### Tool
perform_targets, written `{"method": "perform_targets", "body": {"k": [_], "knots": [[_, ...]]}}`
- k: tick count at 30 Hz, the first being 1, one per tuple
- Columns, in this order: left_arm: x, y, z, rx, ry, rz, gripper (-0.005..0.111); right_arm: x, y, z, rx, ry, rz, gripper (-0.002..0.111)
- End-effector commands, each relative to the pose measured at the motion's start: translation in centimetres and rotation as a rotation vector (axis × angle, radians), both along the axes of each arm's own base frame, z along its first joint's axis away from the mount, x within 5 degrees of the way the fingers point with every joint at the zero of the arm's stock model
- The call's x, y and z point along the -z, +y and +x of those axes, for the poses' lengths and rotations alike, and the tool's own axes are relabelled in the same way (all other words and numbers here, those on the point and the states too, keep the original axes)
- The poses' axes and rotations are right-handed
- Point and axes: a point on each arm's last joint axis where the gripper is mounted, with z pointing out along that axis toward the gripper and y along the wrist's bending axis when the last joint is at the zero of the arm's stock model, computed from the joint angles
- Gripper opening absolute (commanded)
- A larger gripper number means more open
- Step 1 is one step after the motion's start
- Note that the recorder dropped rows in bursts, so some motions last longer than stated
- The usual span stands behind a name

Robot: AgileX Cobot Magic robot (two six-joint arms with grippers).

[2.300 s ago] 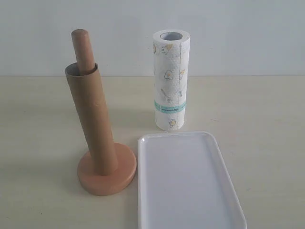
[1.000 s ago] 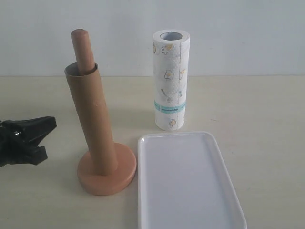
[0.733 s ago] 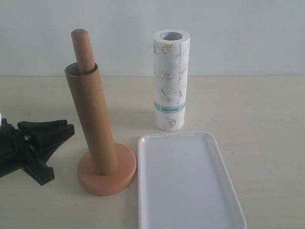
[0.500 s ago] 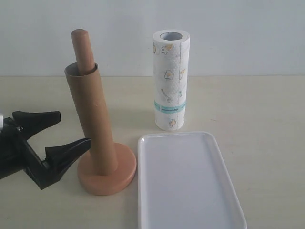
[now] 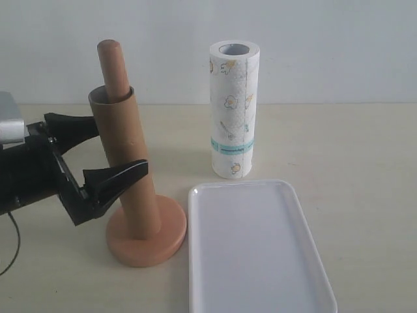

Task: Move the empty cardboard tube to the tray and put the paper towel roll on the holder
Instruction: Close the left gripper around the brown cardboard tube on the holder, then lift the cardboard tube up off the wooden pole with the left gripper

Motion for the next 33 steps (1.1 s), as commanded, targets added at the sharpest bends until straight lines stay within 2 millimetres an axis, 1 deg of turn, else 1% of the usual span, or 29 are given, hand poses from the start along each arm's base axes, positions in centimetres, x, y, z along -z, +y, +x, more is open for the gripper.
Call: {"method": "perform_targets", "body": {"k": [1,6,10,13,16,17,18,23,26,29,33], "knots": [[-0.1,-0.7,0.6,-0.008,0.018,0.022,0.098,-0.1,0.0,0.0,0.001,-0.009,0.002,0.003],[0.1,-0.6,0.9,-0.027,0.03,0.016,0.07,-0.1,0.0,0.0,0.001,-0.009,0.002,0.003],[0.2,-0.5,1.1,-0.055,0.036,-0.005,0.051,-0.1,0.0,0.0,0.001,-0.009,0.002,0.003],[-0.2,-0.1,1.6,-0.119,0.034,-0.052,0.036,-0.1,0.0,0.0,0.001,-0.009,0.002,0.003],[-0.7,-0.1,1.6,-0.123,0.003,-0.101,0.017,-0.1,0.0,0.0,0.001,-0.009,0.002,0.003],[-0.8,-0.1,1.7,-0.125,-0.001,-0.103,0.008,-0.1,0.0,0.0,0.001,-0.009,0.002,0.003],[-1.0,-0.1,1.8,-0.12,-0.011,-0.103,0.004,-0.1,0.0,0.0,0.001,-0.009,0.002,0.003],[-1.6,-0.2,2.3,-0.112,0.007,-0.146,0.004,-0.1,0.0,0.0,0.001,-0.009,0.002,0.003],[-2.6,-0.3,2.6,-0.109,-0.012,-0.169,0.004,-0.1,0.0,0.0,0.001,-0.009,0.002,0.003],[-4.1,-0.3,2.5,-0.102,-0.052,-0.196,0.004,-0.1,0.0,0.0,0.001,-0.009,0.002,0.003],[-7.6,-0.3,2.1,-0.08,-0.122,-0.258,0.004,-0.1,0.0,0.0,0.001,-0.009,0.002,0.003]]}}
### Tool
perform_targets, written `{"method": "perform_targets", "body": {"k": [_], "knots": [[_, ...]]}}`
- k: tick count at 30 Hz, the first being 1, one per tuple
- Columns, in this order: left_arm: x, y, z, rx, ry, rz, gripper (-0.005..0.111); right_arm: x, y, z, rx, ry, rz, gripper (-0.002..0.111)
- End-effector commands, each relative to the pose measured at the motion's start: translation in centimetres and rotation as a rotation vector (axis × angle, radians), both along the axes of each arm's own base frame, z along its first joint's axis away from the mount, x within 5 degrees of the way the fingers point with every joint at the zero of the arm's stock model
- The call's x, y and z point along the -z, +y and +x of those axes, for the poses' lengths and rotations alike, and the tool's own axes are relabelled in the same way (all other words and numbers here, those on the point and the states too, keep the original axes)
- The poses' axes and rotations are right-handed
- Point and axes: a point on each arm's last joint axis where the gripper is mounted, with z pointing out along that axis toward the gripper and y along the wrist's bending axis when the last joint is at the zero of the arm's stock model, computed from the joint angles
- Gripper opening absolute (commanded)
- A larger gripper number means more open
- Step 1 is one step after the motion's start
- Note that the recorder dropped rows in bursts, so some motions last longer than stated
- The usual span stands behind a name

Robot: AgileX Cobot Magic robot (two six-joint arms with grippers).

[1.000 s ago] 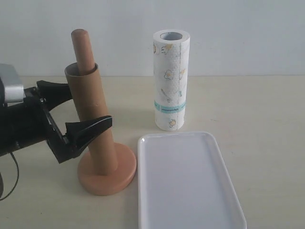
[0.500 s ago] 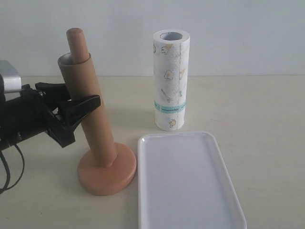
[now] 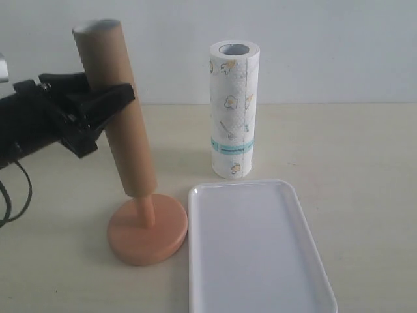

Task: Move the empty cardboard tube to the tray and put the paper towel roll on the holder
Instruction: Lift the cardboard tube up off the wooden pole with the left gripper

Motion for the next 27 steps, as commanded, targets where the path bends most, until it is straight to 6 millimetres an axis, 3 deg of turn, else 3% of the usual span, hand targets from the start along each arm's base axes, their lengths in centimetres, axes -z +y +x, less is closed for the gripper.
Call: {"method": "perform_targets", "body": {"k": [1,15,20,27], "knots": [[-4.3,0.0,-0.5,0.019,-0.093,-0.073,0.004,-0.1,0.0,0.0,0.001,-0.009,0.002,0.003],[-18.0,0.6,-4.8,0.038,-0.249,-0.119,0.004,-0.1,0.0,0.0,0.001,-0.009,0.002,0.003],[-21.3,0.4,-6.3,0.095,-0.259,-0.099,0.004,-0.1,0.0,0.0,0.001,-0.009,0.002,0.003],[-24.4,-0.1,-7.4,0.235,-0.083,-0.157,0.004,-0.1,0.0,0.0,0.001,-0.009,0.002,0.003]]}}
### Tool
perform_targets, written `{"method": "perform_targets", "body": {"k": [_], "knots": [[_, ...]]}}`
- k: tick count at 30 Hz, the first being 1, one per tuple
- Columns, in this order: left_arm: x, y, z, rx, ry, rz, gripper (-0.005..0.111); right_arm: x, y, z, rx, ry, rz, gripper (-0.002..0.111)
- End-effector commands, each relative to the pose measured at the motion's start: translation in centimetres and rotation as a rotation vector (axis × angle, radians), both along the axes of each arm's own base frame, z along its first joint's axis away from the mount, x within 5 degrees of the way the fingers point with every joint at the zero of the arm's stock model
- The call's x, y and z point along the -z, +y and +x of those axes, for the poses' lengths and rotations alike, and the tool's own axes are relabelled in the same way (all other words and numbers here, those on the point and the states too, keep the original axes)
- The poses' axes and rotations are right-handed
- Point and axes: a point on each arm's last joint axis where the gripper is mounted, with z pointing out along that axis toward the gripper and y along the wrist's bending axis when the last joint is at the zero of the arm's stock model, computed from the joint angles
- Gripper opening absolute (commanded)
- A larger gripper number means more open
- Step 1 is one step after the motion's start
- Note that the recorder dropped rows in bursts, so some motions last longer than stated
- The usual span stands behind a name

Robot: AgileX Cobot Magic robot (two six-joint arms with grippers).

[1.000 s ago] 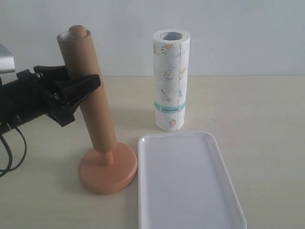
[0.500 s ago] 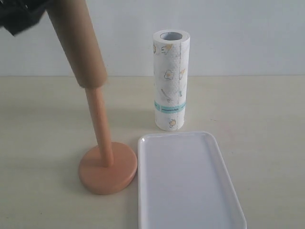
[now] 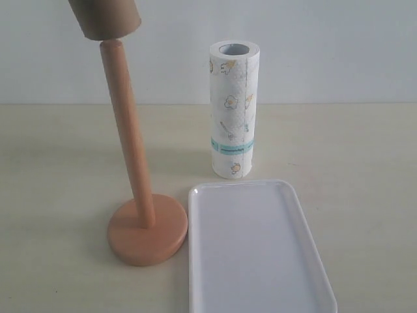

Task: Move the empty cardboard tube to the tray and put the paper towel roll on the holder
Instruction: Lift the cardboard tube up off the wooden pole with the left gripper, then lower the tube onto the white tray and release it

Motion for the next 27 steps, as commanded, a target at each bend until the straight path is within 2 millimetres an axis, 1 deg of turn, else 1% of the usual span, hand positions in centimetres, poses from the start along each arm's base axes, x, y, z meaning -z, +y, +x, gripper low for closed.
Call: {"method": "perform_targets", "body": {"k": [1,4,7,11,12,16,17,18,20,21,22,25,27], "knots": [[-1.2,-0.4,-0.7,0.102,0.118,-0.003,0.004,-0.1,0.0,0.0,0.001,-0.009,0.002,0.003],[-1.0,-0.8,-0.6,0.188,0.199,-0.019,0.004,-0.1,0.0,0.0,0.001,-0.009,0.002,0.003],[-0.2,-1.3,0.1,0.273,0.269,-0.027,0.004,-0.1,0.0,0.0,0.001,-0.009,0.002,0.003],[1.1,-3.1,1.0,0.352,0.324,0.0,0.004,-0.1,0.0,0.0,0.001,-0.009,0.002,0.003],[1.8,-4.6,1.1,0.398,0.327,0.024,0.004,-0.1,0.0,0.0,0.001,-0.009,0.002,0.003],[3.4,-7.4,1.8,0.374,0.373,0.076,0.004,-0.1,0.0,0.0,0.001,-0.009,0.002,0.003],[4.5,-8.9,2.2,0.377,0.403,0.11,0.004,-0.1,0.0,0.0,0.001,-0.009,0.002,0.003],[4.9,-9.6,2.2,0.394,0.414,0.12,0.004,-0.1,0.0,0.0,0.001,-0.009,0.002,0.003],[6.9,-12.4,2.8,0.457,0.467,0.162,0.004,-0.1,0.0,0.0,0.001,-0.009,0.002,0.003],[7.5,-13.3,3.1,0.476,0.489,0.167,0.004,-0.1,0.0,0.0,0.001,-0.009,0.002,0.003],[8.6,-14.4,3.5,0.498,0.533,0.162,0.004,-0.1,0.0,0.0,0.001,-0.009,0.002,0.003],[11.2,-17.1,4.6,0.53,0.582,0.137,0.004,-0.1,0.0,0.0,0.001,-0.009,0.002,0.003],[12.8,-18.2,5.4,0.549,0.627,0.087,0.004,-0.1,0.0,0.0,0.001,-0.009,0.002,0.003]]}}
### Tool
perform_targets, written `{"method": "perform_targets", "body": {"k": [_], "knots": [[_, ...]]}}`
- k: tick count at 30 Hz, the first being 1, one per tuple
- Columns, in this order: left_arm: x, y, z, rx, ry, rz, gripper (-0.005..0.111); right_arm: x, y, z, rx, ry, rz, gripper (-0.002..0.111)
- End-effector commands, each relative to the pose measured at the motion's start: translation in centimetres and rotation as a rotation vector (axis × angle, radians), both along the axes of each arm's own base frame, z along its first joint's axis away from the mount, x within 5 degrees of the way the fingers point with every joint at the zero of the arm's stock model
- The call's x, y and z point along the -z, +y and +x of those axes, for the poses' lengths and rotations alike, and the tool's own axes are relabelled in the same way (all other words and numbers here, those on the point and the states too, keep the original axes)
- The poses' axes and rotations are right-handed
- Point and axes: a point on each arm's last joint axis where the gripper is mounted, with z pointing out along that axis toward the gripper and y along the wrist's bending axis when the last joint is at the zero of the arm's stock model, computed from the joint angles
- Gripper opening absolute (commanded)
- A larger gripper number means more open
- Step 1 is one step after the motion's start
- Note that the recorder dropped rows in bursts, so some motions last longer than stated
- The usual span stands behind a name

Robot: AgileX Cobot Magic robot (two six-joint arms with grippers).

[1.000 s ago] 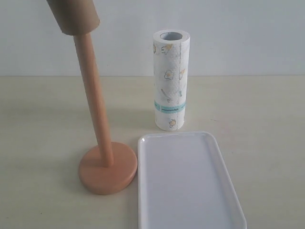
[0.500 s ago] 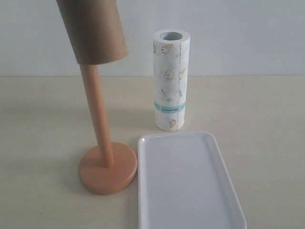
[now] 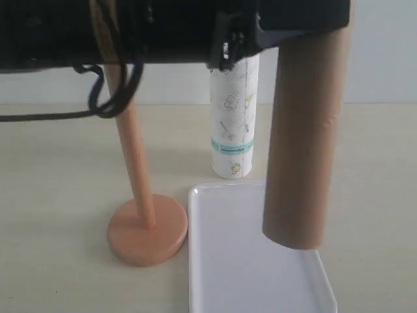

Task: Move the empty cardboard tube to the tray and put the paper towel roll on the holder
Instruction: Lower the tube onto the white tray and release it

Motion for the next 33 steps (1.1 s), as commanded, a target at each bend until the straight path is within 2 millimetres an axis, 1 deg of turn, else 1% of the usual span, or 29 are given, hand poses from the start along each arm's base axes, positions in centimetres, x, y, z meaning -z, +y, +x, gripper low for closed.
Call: {"method": "perform_targets", "body": {"k": [1,2,6,9,10,11,12,14,17,19,21,25,27,28,33], "knots": [[2.5,-2.1,1.4,0.01,0.104,-0.084,0.004,-0.1,0.0,0.0,0.001,-0.009,0.002,0.003],[3.1,-2.3,1.7,0.009,0.127,-0.09,0.004,-0.1,0.0,0.0,0.001,-0.009,0.002,0.003],[6.3,-3.1,2.8,-0.005,0.204,-0.044,0.004,-0.1,0.0,0.0,0.001,-0.009,0.002,0.003],[8.4,-3.2,3.5,-0.054,0.261,-0.053,0.004,-0.1,0.0,0.0,0.001,-0.009,0.002,0.003],[9.6,-3.2,3.7,-0.102,0.288,-0.073,0.004,-0.1,0.0,0.0,0.001,-0.009,0.002,0.003],[10.4,-3.2,3.7,-0.132,0.297,-0.082,0.004,-0.1,0.0,0.0,0.001,-0.009,0.002,0.003],[11.4,-3.0,3.6,-0.201,0.315,-0.097,0.004,-0.1,0.0,0.0,0.001,-0.009,0.002,0.003],[12.8,-2.7,3.2,-0.285,0.333,-0.107,0.004,-0.1,0.0,0.0,0.001,-0.009,0.002,0.003],[13.7,-2.4,2.9,-0.321,0.372,-0.079,0.004,-0.1,0.0,0.0,0.001,-0.009,0.002,0.003],[15.2,-2.1,3.1,-0.389,0.399,0.054,0.004,-0.1,0.0,0.0,0.001,-0.009,0.002,0.003],[15.6,-2.0,3.2,-0.407,0.399,0.092,0.004,-0.1,0.0,0.0,0.001,-0.009,0.002,0.003],[16.2,-1.5,3.6,-0.443,0.397,0.143,0.004,-0.1,0.0,0.0,0.001,-0.009,0.002,0.003],[17.0,-1.4,3.7,-0.473,0.429,0.19,0.004,-0.1,0.0,0.0,0.001,-0.009,0.002,0.003],[17.7,-1.4,3.8,-0.483,0.458,0.203,0.004,-0.1,0.0,0.0,0.001,-0.009,0.002,0.003],[19.6,-1.5,4.0,-0.491,0.528,0.219,0.004,-0.1,0.0,0.0,0.001,-0.009,0.002,0.003]]}}
